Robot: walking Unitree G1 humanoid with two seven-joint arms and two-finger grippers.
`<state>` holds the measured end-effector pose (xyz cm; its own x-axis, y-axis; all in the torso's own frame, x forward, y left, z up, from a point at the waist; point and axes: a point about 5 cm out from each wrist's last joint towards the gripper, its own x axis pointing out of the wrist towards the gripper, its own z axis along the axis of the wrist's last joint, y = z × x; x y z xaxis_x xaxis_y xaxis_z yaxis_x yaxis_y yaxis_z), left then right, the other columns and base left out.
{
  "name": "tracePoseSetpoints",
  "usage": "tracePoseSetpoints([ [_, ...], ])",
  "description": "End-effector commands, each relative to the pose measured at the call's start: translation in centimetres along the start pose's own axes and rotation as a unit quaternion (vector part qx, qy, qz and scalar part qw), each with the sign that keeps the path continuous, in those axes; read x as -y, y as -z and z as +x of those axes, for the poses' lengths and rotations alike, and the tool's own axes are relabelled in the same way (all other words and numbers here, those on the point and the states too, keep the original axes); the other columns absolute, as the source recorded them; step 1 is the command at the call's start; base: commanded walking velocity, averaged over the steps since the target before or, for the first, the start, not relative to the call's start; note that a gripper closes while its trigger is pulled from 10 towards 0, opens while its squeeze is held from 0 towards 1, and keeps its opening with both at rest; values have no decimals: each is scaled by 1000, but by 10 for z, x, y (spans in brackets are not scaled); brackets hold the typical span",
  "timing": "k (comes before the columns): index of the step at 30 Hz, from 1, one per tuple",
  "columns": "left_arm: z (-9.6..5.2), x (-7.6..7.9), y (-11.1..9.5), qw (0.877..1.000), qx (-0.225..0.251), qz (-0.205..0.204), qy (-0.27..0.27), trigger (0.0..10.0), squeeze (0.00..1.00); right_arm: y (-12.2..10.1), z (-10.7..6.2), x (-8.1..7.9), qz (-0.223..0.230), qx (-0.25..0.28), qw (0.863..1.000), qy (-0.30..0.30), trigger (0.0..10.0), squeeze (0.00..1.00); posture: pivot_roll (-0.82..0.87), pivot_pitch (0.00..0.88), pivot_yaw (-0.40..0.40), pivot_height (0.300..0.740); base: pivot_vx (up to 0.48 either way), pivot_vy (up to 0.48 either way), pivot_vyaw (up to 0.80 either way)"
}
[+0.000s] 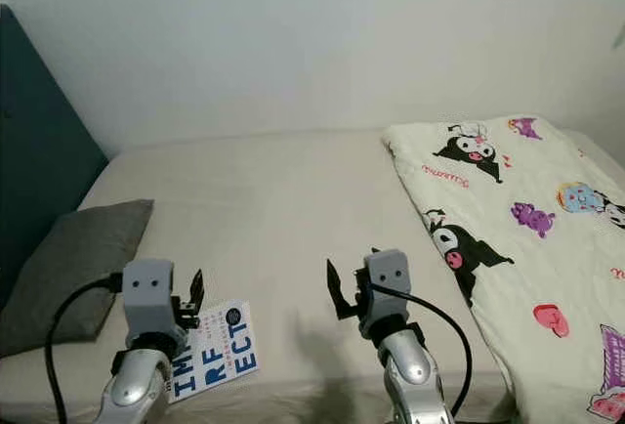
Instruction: Clean up the room
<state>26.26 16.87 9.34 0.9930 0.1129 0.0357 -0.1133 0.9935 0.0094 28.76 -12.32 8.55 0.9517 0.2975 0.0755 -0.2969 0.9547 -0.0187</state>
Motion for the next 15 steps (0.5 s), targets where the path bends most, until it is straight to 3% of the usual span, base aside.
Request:
tracePoseSetpoints([
  [1, -3, -1, 3, 1000, -4, 1, 1, 10000, 0, 8, -2, -4, 5, -19, 1000, -5, 10000, 0, 38, 112, 13, 740, 0, 0, 0],
  [8, -4, 0, 3, 1000, -3, 6, 4, 10000, 0, 8, -2, -7, -5, -22, 1000, -15, 10000, 0, 35, 105, 12, 740, 0, 0, 0],
  [10, -5, 3, 1, 999, 3, 51, 10, 10000, 0, 9, -2, -9, -25, -27, 999, -23, 10000, 0, 38, 101, 11, 740, 0, -429, 0],
  [12, -5, 4, 1, 998, 5, 57, 12, 10000, 0, 10, -2, -10, -26, -29, 999, -22, 10000, 0, 38, 101, 11, 740, 0, -461, 0],
  [15, -5, 4, 3, 999, -3, 52, 9, 10000, 0, 10, -2, -11, -31, -28, 999, -28, 10000, 0, 38, 95, 11, 740, 0, -463, 800],
])
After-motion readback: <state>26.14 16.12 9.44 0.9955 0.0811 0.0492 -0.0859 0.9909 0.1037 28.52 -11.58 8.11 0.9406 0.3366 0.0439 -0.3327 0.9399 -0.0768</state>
